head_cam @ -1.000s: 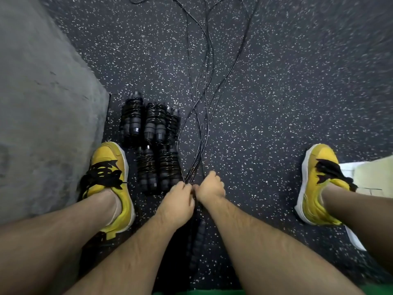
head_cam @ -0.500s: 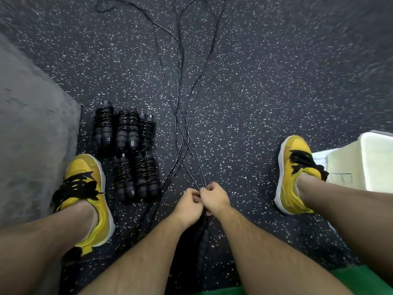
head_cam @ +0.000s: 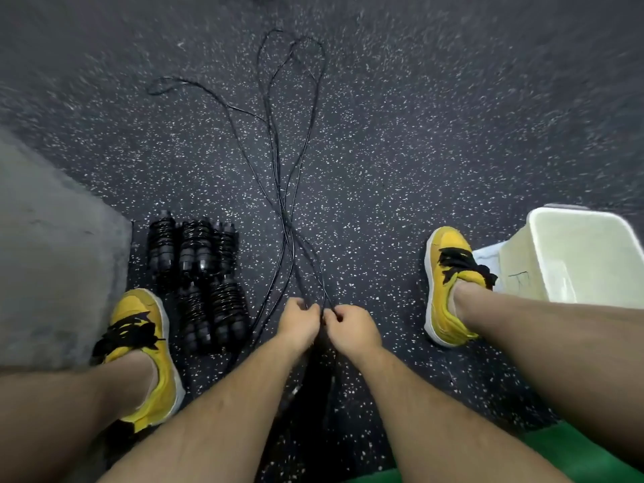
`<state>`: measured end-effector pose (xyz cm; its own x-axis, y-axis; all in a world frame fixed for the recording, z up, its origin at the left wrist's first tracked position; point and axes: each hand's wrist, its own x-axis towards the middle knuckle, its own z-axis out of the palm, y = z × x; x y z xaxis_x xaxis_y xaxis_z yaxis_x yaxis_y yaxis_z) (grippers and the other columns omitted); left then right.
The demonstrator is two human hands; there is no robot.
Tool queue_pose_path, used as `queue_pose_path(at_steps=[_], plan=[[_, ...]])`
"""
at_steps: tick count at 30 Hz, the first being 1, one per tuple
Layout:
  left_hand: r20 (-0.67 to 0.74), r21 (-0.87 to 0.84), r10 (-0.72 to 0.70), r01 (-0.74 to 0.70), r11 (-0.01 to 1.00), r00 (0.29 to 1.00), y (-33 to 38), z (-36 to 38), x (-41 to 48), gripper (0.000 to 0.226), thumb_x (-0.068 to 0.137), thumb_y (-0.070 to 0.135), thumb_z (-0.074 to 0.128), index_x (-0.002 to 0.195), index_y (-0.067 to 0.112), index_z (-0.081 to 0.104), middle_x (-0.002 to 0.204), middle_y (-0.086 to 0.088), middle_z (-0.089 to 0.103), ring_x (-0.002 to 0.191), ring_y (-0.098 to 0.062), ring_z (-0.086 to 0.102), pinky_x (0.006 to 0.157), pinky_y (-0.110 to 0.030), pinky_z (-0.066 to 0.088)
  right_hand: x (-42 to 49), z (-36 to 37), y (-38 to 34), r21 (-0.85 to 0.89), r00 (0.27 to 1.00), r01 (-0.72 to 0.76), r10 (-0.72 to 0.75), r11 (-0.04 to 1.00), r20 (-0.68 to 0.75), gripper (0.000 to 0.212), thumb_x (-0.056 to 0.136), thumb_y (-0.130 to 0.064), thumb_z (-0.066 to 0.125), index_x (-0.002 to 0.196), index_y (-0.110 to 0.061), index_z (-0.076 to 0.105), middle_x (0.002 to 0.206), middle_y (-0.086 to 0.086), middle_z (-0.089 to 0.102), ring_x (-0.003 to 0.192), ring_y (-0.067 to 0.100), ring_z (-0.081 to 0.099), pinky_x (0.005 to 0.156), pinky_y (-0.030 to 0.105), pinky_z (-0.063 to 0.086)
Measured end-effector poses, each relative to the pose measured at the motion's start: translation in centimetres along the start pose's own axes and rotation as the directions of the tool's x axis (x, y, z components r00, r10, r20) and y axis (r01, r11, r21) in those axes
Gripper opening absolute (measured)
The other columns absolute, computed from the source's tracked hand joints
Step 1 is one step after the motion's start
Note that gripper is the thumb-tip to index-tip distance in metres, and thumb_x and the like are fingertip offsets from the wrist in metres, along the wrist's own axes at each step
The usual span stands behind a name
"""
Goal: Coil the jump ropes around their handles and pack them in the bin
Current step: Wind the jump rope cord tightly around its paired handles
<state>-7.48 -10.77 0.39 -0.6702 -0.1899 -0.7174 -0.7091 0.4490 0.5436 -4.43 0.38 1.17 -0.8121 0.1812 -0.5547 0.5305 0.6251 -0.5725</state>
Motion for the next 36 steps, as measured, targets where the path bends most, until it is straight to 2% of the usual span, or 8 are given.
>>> queue_pose_path(at_steps=[4,7,11,16,20,24,28,36], plan=[[-0.154,0.210,-0.039,0.072,0.975,0.987,0.7,-1.0,-1.7,0.047,0.099,0.034,0.055,0.140,0.014,0.045,0.144,-0.014,0.036,0.125,-0.035,0.050,0.105,-0.038,0.039,-0.8,-0.8,-1.4,0.053,0.998,0.022,-0.019,0.998,-0.056,0.036,0.093,-0.036,0.048,0.064,-0.015,0.043,0.059,-0.003,0.053,0.058,0.020,0.048,0.060,0.034,0.044],[-0.140,0.168,0.026,-0.002,0.986,0.990,0.6,-1.1,-2.2,0.047,0.102,0.039,0.048,0.140,0.012,0.049,0.145,-0.013,0.045,0.128,-0.032,0.050,0.107,-0.039,0.039,-1.5,-1.3,-1.8,0.079,0.999,0.035,-0.032,0.996,-0.040,0.033,0.092,-0.036,0.048,0.067,-0.015,0.049,0.061,-0.002,0.057,0.058,0.019,0.051,0.061,0.033,0.047],[0.059,-0.207,0.052,-0.039,0.978,0.997,0.9,-0.5,-2.4,0.059,0.093,0.067,0.036,0.109,0.017,0.064,0.104,-0.004,0.072,0.097,-0.026,0.066,0.096,-0.044,0.051,-2.1,-1.9,-1.9,0.136,0.999,0.031,-0.033,0.990,0.010,0.030,0.089,-0.039,0.051,0.065,-0.024,0.064,0.059,-0.007,0.066,0.056,0.014,0.060,0.056,0.027,0.045],[0.014,-0.124,0.124,-0.121,0.985,0.992,1.0,0.1,-2.8,0.025,0.102,0.032,0.049,0.091,0.016,0.063,0.093,-0.004,0.070,0.087,-0.024,0.065,0.089,-0.040,0.054,-1.7,-1.9,-1.3,0.140,1.000,-0.015,0.013,0.990,0.017,0.055,0.089,-0.044,0.052,0.039,-0.021,0.048,0.037,-0.009,0.039,0.042,0.014,0.038,0.048,0.027,0.031],[-0.014,-0.010,0.076,-0.076,0.997,0.997,-0.2,1.1,-1.5,0.034,0.101,0.032,0.052,0.071,0.016,0.053,0.076,-0.002,0.064,0.072,-0.021,0.055,0.065,-0.031,0.041,0.0,-0.7,-0.1,-0.001,0.991,-0.106,0.106,0.994,-0.076,0.048,0.089,-0.043,0.049,0.050,-0.016,0.055,0.049,-0.007,0.055,0.052,0.016,0.053,0.051,0.026,0.041],[0.044,0.081,0.021,-0.024,0.996,0.999,-0.6,2.3,0.5,0.024,0.099,0.029,0.054,0.090,0.013,0.070,0.088,-0.001,0.068,0.082,-0.018,0.058,0.068,-0.025,0.038,2.4,0.9,1.1,-0.083,0.983,-0.182,0.179,0.980,-0.050,0.023,0.090,-0.041,0.051,0.088,-0.022,0.064,0.089,-0.003,0.068,0.082,0.020,0.064,0.071,0.030,0.051],[0.126,0.099,-0.071,0.059,0.993,0.989,-0.9,3.9,2.2,0.023,0.097,0.029,0.056,0.113,0.015,0.067,0.113,-0.004,0.068,0.101,-0.021,0.063,0.086,-0.025,0.047,5.0,2.2,2.9,-0.048,0.950,-0.310,0.311,0.950,0.009,0.043,0.089,-0.037,0.057,0.124,-0.013,0.053,0.124,0.006,0.061,0.112,0.028,0.060,0.094,0.038,0.050],[0.221,-0.067,-0.052,0.068,0.995,0.974,0.2,5.0,3.2,0.023,0.103,0.036,0.044,0.106,0.023,0.063,0.105,0.002,0.069,0.097,-0.016,0.064,0.083,-0.032,0.050,5.3,1.9,2.6,0.413,0.912,-0.410,0.355,0.813,0.207,0.019,0.091,-0.024,0.049,0.092,-0.016,0.066,0.081,-0.002,0.067,0.073,0.016,0.060,0.061,0.029,0.046]])
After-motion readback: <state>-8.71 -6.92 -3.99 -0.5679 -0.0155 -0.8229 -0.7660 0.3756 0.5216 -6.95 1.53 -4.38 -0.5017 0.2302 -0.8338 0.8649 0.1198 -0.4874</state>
